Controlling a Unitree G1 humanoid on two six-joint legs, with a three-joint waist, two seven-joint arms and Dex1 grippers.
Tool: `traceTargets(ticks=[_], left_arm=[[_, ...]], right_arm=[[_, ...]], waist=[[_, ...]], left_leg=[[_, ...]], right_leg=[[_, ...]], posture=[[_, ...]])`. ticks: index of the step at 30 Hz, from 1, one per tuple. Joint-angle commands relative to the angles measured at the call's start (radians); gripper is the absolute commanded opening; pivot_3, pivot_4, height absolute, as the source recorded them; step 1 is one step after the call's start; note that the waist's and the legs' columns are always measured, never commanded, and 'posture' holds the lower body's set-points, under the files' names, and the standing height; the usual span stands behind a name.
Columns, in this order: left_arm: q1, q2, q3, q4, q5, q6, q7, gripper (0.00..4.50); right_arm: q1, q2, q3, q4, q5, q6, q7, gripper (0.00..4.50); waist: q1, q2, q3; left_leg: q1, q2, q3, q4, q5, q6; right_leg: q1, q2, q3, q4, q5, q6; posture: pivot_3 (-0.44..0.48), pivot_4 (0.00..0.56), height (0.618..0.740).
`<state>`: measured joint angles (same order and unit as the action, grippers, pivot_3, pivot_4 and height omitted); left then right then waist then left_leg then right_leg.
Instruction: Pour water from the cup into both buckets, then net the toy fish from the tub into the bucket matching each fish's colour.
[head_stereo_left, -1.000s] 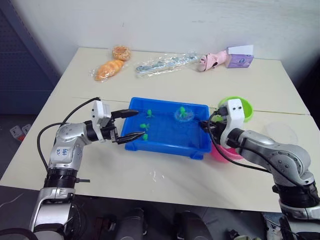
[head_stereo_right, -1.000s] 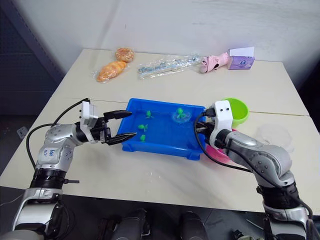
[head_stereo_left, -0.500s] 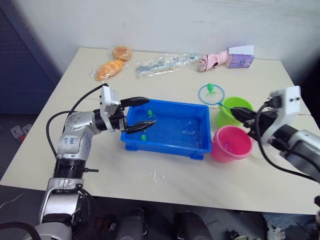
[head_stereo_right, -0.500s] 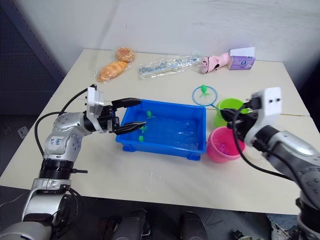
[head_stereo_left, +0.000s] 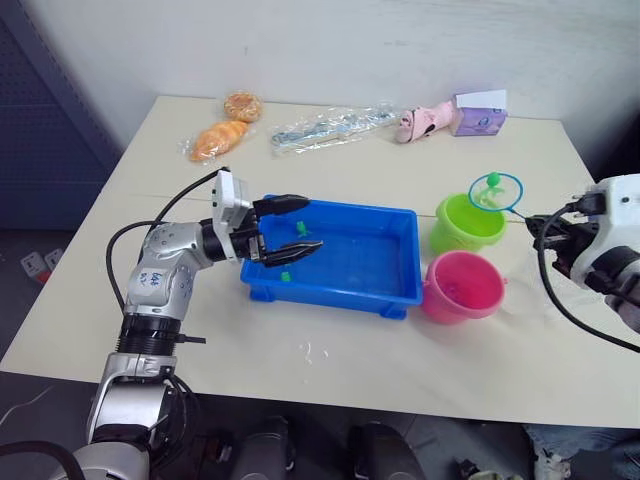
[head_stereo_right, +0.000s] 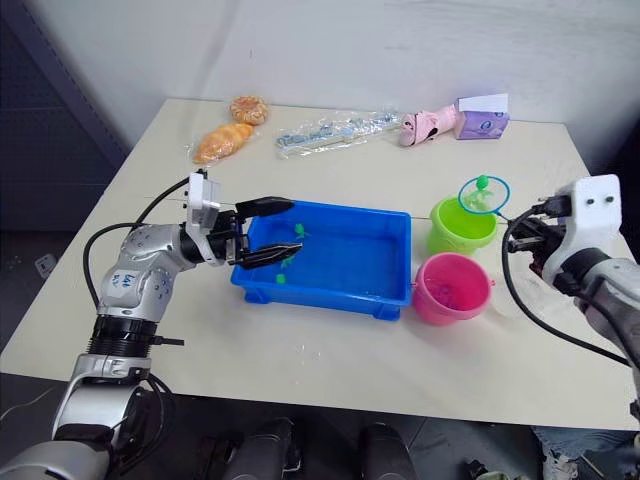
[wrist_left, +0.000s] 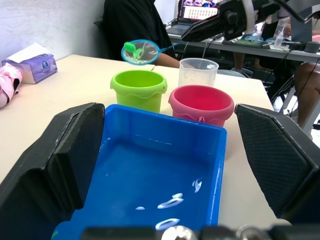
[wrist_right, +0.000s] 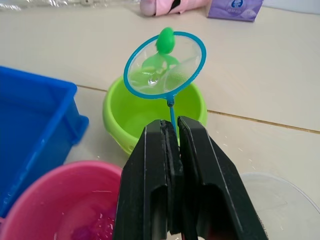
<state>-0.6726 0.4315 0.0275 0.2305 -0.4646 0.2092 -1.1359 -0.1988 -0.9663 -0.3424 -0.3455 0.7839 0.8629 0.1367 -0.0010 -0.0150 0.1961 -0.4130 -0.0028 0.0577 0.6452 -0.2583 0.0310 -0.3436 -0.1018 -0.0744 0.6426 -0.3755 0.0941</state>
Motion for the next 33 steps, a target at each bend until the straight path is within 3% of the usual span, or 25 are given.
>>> traceTargets(ticks=[1,14,19,23,27,30,33], left_arm=[[-0.015,0.0,0.007,-0.043,-0.012,0.005,0.004,4.47],[0.004,0.011,0.008,-0.055,0.001,-0.013,0.008,4.47],[0.007,0.01,0.008,-0.047,0.003,-0.031,0.005,4.47],[0.011,0.029,0.025,-0.033,0.001,-0.047,-0.005,4.47],[0.025,0.085,0.064,0.008,-0.008,-0.065,-0.037,4.47],[0.061,0.161,0.088,0.063,0.003,-0.101,-0.102,4.47],[0.085,0.212,0.11,0.11,0.015,-0.139,-0.124,4.47]], right_arm=[[0.016,-0.055,0.052,0.028,-0.192,-0.136,0.075,0.0],[0.11,-0.146,0.226,0.133,-0.797,-0.647,0.19,0.0],[0.119,-0.104,0.191,0.161,-0.879,-0.722,0.176,0.0],[0.088,-0.022,0.1,0.119,-0.765,-0.688,0.225,0.0],[0.005,0.081,0.022,-0.022,-0.421,-0.443,0.361,0.0],[-0.055,0.078,0.049,-0.149,-0.163,-0.198,0.44,0.0],[-0.13,0.077,0.15,-0.211,-0.066,-0.038,0.454,0.0]], waist=[[0.001,0.0,0.0],[0.001,0.0,0.0],[0.002,0.0,0.0],[0.001,0.0,0.0],[-0.005,0.001,0.001],[-0.005,0.002,0.001],[-0.003,0.002,0.001]], left_leg=[[0.0,0.0,0.0,0.0,0.0,0.0],[0.001,0.0,0.0,0.0,0.001,-0.001],[0.001,0.0,0.0,0.0,0.001,-0.002],[0.001,0.0,0.0,0.0,0.001,-0.002],[0.003,0.001,0.001,0.0,0.002,-0.003],[0.005,0.003,0.0,-0.001,0.002,-0.004],[0.005,0.003,-0.001,-0.002,0.001,-0.004]], right_leg=[[0.0,0.0,0.0,0.0,0.0,0.0],[0.0,0.0,0.0,0.0,0.0,0.0],[0.001,0.001,0.0,0.0,0.0,0.0],[0.001,0.001,0.0,0.0,0.0,0.0],[0.002,0.002,0.0,0.001,0.0,0.0],[0.002,0.003,0.001,0.001,0.0,0.0],[0.002,0.003,0.0,0.0,0.0,-0.001]], posture=[[0.0,0.15,0.74],[0.0,0.15,0.74],[0.0,0.15,0.74],[0.0,0.15,0.74],[0.0,0.15,0.74],[0.0,0.15,0.74],[0.0,0.15,0.74]])
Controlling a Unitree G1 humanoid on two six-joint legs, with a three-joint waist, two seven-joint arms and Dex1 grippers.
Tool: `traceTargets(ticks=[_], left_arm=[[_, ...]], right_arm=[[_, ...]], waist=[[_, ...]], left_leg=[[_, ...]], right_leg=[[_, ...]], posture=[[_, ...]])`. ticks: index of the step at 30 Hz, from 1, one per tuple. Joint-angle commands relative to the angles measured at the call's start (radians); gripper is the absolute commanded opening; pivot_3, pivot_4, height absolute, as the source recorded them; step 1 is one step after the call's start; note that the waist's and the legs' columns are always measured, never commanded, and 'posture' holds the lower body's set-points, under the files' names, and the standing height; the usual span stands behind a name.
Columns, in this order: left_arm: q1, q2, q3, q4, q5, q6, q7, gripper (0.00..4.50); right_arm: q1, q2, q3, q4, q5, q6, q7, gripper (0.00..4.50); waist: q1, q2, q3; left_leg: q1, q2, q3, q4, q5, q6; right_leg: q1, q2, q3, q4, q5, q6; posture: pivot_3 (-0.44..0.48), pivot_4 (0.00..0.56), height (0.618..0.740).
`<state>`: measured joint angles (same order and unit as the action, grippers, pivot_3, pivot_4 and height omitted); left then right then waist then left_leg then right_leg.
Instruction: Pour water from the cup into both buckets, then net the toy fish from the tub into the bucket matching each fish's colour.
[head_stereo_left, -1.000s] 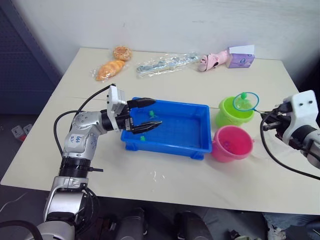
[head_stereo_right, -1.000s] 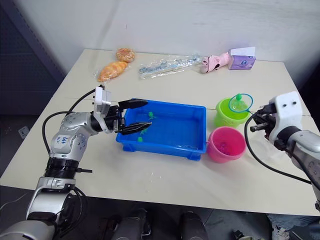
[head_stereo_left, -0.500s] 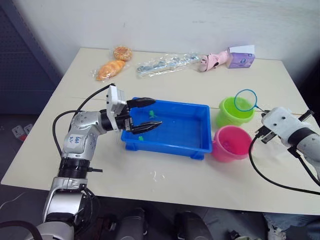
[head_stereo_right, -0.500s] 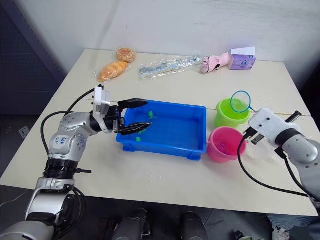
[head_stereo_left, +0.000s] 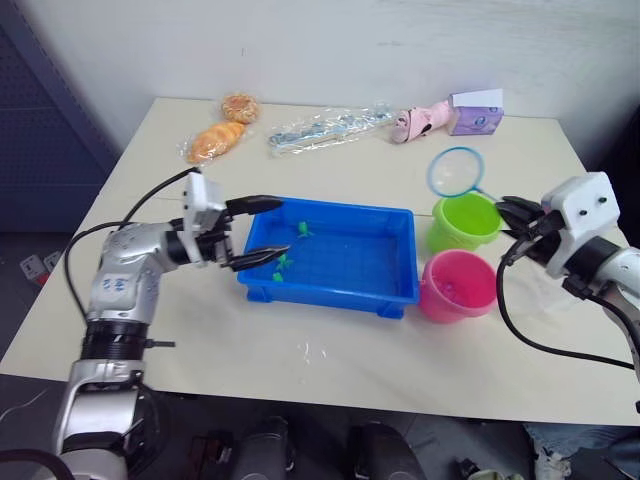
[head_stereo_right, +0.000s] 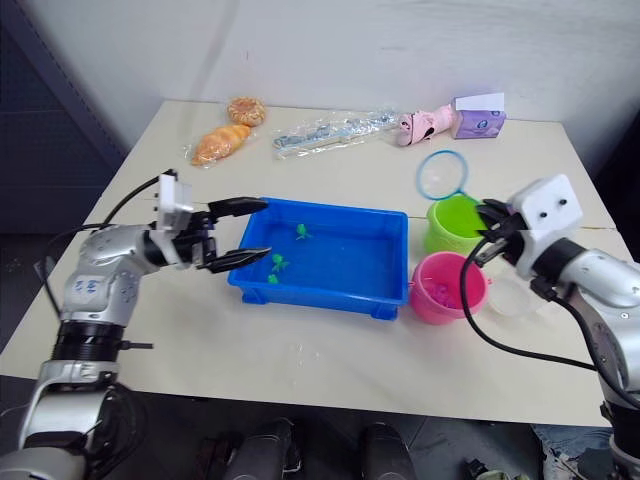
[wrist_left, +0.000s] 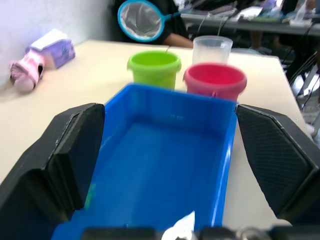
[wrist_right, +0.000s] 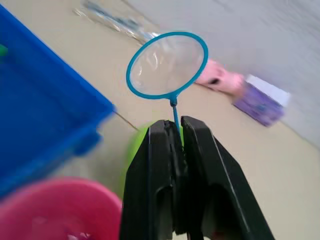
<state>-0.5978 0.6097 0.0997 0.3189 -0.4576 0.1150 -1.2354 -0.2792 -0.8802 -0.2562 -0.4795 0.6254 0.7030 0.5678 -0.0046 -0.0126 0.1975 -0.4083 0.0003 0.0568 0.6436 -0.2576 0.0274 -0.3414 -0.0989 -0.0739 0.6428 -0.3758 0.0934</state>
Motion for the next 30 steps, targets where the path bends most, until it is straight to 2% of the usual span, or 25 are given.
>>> traceTargets(ticks=[1,8,13,18,30], left_arm=[[0.017,0.046,0.044,0.034,0.011,-0.055,-0.028,4.47],[0.074,0.102,0.1,0.057,0.007,-0.098,-0.034,4.47],[0.13,0.13,0.111,0.021,0.009,-0.074,-0.022,4.47],[0.155,0.135,0.115,-0.021,-0.001,-0.038,0.001,4.47],[0.184,0.131,0.124,-0.097,-0.006,0.011,0.033,4.47]], right_arm=[[-0.078,0.0,0.103,-0.08,0.095,0.161,0.011,0.0],[-0.233,0.077,0.332,0.004,-0.017,0.254,-0.037,0.0],[-0.337,0.138,0.454,0.1,-0.13,0.213,-0.018,0.0],[-0.398,0.223,0.48,0.225,-0.169,0.294,-0.043,0.0],[-0.488,0.394,0.518,0.423,-0.282,0.346,-0.079,0.0]], waist=[[0.0,0.0,0.0],[0.0,0.0,0.0],[-0.005,0.0,0.0],[-0.01,0.0,0.0],[-0.028,0.0,0.0]], left_leg=[[0.0,0.0,0.0,0.0,0.0,0.001],[-0.001,-0.004,-0.001,0.0,-0.003,0.003],[-0.003,-0.005,0.0,0.001,-0.004,0.004],[-0.002,-0.005,0.0,0.001,-0.004,0.004],[-0.003,-0.005,0.0,0.0,-0.003,0.003]], right_leg=[[0.0,-0.001,0.0,0.0,0.0,0.0],[-0.002,-0.007,0.0,0.0,0.0,0.0],[-0.002,-0.008,-0.001,0.001,0.0,0.0],[-0.002,-0.008,-0.002,0.002,0.0,0.0],[-0.004,-0.007,-0.001,0.007,0.0,0.0]], posture=[[0.0,0.15,0.74],[0.0,0.15,0.74],[0.0,0.15,0.74],[0.0,0.15,0.74],[0.0,0.15,0.74]])
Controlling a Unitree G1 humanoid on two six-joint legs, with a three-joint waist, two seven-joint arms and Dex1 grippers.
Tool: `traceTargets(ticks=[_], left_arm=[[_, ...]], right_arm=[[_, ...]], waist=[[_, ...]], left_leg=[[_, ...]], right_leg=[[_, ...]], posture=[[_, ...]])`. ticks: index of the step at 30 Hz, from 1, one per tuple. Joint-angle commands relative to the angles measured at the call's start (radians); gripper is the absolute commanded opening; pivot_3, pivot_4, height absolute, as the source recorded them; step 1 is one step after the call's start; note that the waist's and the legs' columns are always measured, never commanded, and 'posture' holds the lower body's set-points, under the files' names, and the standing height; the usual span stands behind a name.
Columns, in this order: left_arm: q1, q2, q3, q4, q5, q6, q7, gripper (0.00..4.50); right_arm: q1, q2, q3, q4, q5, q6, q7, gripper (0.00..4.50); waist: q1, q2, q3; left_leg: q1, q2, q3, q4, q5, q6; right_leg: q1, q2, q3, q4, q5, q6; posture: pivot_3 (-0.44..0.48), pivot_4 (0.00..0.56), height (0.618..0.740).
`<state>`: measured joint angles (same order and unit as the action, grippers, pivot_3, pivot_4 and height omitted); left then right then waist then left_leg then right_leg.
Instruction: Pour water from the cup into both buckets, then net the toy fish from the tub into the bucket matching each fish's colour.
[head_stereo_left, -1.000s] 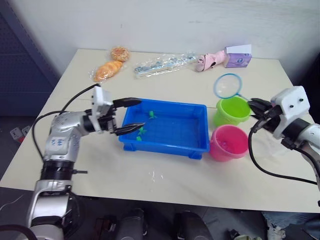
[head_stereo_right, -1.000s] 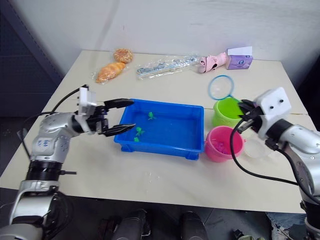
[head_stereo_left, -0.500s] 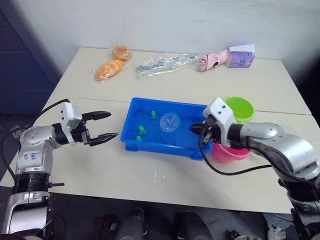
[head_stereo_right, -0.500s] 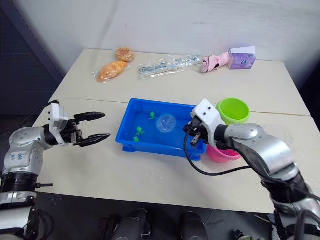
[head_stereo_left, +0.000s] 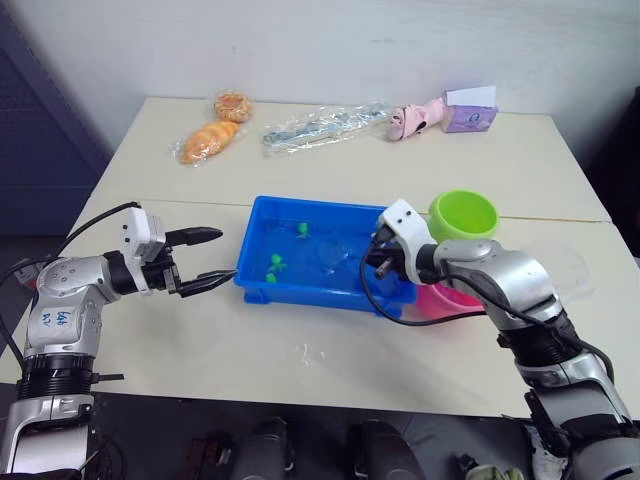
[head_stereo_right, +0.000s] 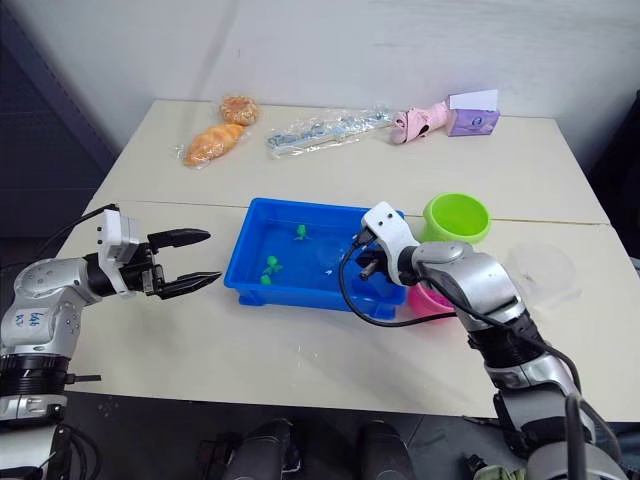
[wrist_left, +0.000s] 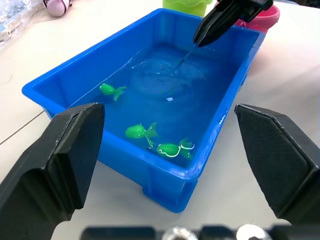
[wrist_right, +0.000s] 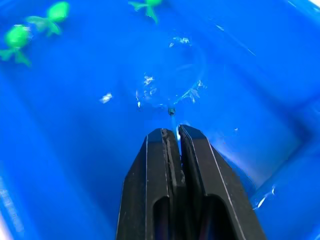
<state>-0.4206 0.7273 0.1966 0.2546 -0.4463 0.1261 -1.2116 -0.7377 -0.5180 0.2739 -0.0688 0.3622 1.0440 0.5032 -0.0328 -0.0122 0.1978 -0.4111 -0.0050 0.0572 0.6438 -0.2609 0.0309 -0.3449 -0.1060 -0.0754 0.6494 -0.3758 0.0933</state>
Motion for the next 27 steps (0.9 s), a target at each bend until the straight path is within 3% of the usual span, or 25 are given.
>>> traceTargets(ticks=[1,14,21,27], left_arm=[[0.007,0.012,0.028,-0.035,-0.017,0.001,0.011,4.47],[0.02,-0.006,0.017,-0.052,-0.016,0.002,0.03,4.47],[0.003,-0.012,0.01,-0.039,-0.013,-0.003,0.031,4.47],[-0.032,-0.025,0.003,-0.045,-0.037,0.041,0.025,4.47]], right_arm=[[-0.037,0.055,-0.014,0.032,-0.025,-0.003,-0.02,0.0],[-0.012,0.232,-0.098,0.117,-0.039,-0.127,-0.059,0.0],[0.065,0.23,-0.153,-0.001,-0.004,-0.156,-0.037,0.0],[0.171,0.171,-0.226,-0.215,0.074,-0.089,-0.006,0.0]], waist=[[0.0,0.0,0.0],[0.002,0.0,0.0],[0.002,0.0,0.0],[0.005,0.0,0.0]], left_leg=[[0.0,0.0,0.0,0.0,0.0,0.0],[-0.001,0.0,0.001,0.0,0.0,0.0],[-0.002,0.0,0.002,-0.001,0.0,0.0],[-0.01,0.0,0.003,0.001,0.001,-0.001]], right_leg=[[0.0,0.0,0.0,0.001,0.0,0.0],[-0.004,0.0,0.0,0.004,0.0,0.0],[-0.006,0.0,0.001,0.005,0.0,0.0],[-0.014,0.0,0.001,0.008,0.0,0.0]], posture=[[0.0,0.15,0.74],[0.0,0.15,0.74],[0.0,0.15,0.74],[0.0,0.15,0.74]])
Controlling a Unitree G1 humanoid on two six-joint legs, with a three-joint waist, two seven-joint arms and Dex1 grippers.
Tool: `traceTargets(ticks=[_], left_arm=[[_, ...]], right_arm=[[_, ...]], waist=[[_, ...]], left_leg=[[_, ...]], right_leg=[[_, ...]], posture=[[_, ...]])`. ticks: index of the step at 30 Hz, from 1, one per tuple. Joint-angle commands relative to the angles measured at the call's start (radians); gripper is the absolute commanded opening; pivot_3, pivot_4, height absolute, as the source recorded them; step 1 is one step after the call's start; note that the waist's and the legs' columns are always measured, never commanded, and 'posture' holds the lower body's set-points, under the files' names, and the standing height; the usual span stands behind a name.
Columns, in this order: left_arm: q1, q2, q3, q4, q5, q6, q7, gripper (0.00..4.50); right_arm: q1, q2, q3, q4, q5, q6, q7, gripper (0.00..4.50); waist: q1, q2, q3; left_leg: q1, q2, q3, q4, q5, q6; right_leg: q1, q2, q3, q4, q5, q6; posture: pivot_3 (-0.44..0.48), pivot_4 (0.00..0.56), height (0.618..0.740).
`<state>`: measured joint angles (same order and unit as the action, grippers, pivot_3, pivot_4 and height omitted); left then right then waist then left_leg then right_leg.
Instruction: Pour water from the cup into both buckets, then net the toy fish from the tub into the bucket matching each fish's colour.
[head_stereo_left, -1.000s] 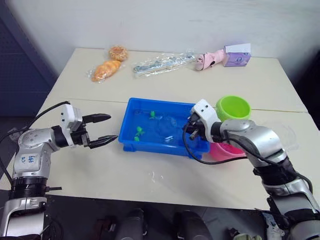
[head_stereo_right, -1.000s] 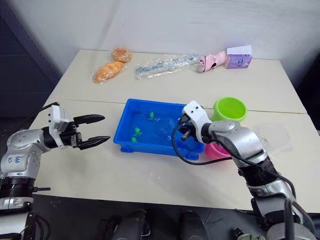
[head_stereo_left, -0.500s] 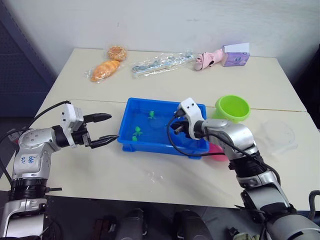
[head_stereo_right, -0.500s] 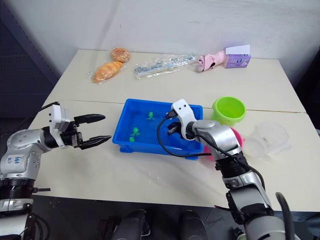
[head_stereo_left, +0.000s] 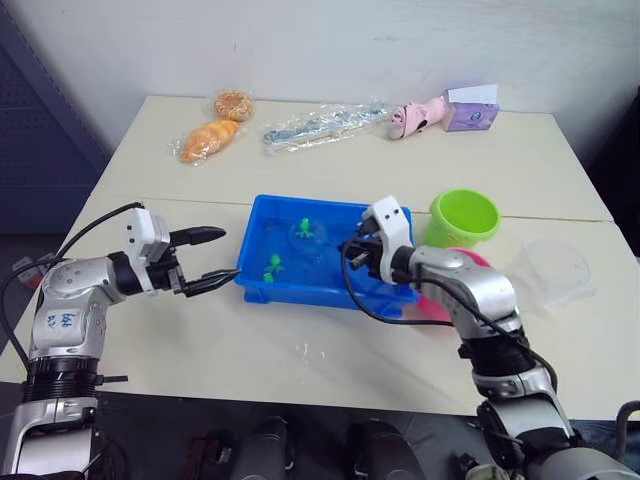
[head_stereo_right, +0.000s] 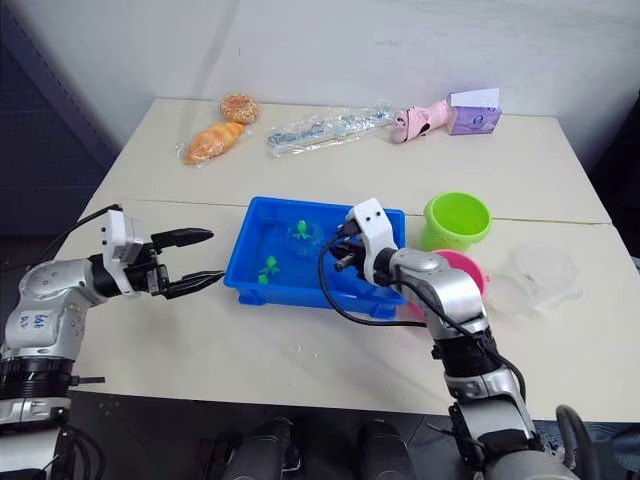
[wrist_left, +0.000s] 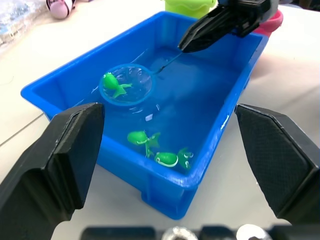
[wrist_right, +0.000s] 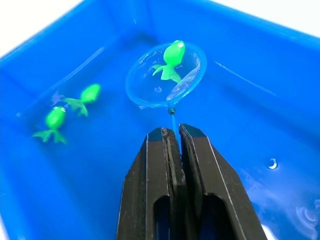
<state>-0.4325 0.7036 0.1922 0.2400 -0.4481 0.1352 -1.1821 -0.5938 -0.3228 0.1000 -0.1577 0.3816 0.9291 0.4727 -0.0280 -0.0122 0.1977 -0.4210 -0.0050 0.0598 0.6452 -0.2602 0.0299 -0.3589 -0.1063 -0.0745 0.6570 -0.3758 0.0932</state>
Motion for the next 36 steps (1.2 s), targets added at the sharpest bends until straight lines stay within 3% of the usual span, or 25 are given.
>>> traceTargets(ticks=[1,6,13,18,22,29,36], left_arm=[[-0.024,-0.001,0.002,-0.036,-0.042,0.051,-0.012,4.47],[-0.066,-0.021,-0.024,-0.045,-0.053,0.083,-0.035,4.47],[-0.14,-0.084,-0.074,-0.028,-0.061,0.098,-0.073,4.47],[-0.179,-0.141,-0.107,-0.021,-0.057,0.108,-0.08,4.47],[-0.197,-0.167,-0.118,-0.001,-0.045,0.094,-0.085,4.47],[-0.214,-0.187,-0.127,0.03,-0.036,0.069,-0.091,4.47],[-0.214,-0.196,-0.119,0.03,-0.045,0.073,-0.077,4.47]], right_arm=[[0.043,-0.029,-0.073,-0.162,0.081,0.037,0.033,0.0],[0.111,-0.07,-0.196,-0.312,0.191,0.118,0.028,0.0],[0.171,-0.152,-0.466,-0.47,0.382,0.3,-0.033,0.0],[0.194,-0.208,-0.673,-0.502,0.5,0.397,-0.09,0.0],[0.221,-0.284,-0.751,-0.482,0.51,0.404,-0.118,0.0],[0.246,-0.401,-0.764,-0.384,0.422,0.314,-0.145,0.0],[0.319,-0.533,-0.633,-0.266,0.239,0.104,-0.086,0.0]], waist=[[0.0,0.0,0.0],[0.001,0.0,0.0],[0.003,0.0,0.0],[0.004,0.0,0.0],[0.003,0.0,0.0],[0.003,0.0,0.0],[0.01,0.0,0.0]], left_leg=[[0.0,0.0,0.0,0.0,0.0,0.0],[-0.001,0.0,0.0,0.001,0.0,0.001],[0.0,0.0,0.0,0.0,0.001,0.001],[0.0,0.0,0.0,0.0,0.001,0.001],[0.0,0.0,0.001,0.0,0.001,0.001],[0.0,0.0,0.001,0.0,0.002,0.001],[0.0,0.0,0.002,0.001,0.002,0.001]], right_leg=[[0.0,0.0,0.0,0.0,0.0,0.0],[0.0,0.0,0.0,0.0,0.0,0.0],[0.001,0.0,0.0,-0.001,0.0,0.0],[0.001,0.0,0.0,-0.001,0.0,0.0],[0.002,0.001,0.0,-0.002,0.0,0.0],[0.002,0.001,0.001,-0.002,0.0,0.0],[0.002,0.001,0.001,-0.003,0.0,0.0]], posture=[[0.0,0.15,0.74],[0.0,0.15,0.74],[0.0,0.15,0.74],[0.0,0.15,0.74],[0.0,0.15,0.74],[0.0,0.15,0.74],[0.0,0.15,0.74]])
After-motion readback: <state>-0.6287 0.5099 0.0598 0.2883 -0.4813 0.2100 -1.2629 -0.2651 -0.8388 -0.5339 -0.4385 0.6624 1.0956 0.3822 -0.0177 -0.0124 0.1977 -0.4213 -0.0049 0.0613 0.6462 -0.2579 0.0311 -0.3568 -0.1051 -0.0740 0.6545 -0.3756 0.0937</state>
